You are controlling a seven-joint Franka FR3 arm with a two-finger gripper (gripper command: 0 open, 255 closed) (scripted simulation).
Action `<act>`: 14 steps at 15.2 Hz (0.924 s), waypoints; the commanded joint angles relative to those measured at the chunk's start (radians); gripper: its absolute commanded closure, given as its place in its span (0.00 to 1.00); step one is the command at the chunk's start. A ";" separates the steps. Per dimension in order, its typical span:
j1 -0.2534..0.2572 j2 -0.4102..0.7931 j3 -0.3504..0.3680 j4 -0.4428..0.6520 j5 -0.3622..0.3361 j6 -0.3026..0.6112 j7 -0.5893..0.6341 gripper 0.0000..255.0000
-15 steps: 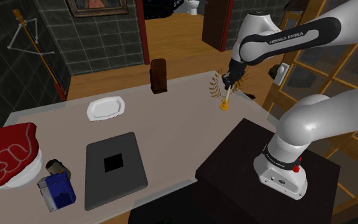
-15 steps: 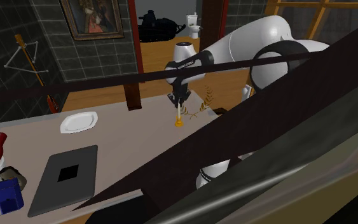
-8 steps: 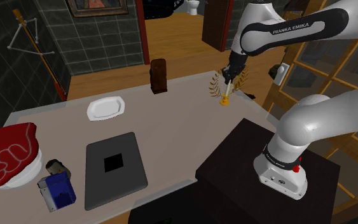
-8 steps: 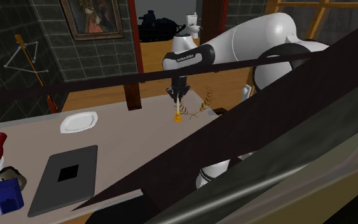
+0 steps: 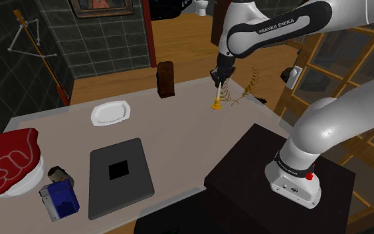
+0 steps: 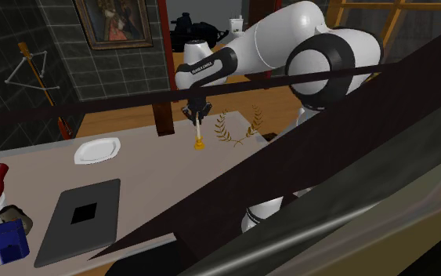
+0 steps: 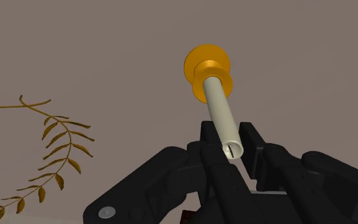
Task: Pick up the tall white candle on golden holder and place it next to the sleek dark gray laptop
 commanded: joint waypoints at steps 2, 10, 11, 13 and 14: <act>0.022 0.099 0.045 0.080 0.013 0.016 0.058 1.00; 0.061 0.354 0.147 0.331 -0.001 0.012 0.209 1.00; 0.066 0.386 0.158 0.367 -0.007 0.007 0.227 1.00; 0.077 0.452 0.177 0.442 -0.022 -0.005 0.264 1.00; 0.083 0.486 0.185 0.482 -0.030 -0.013 0.283 1.00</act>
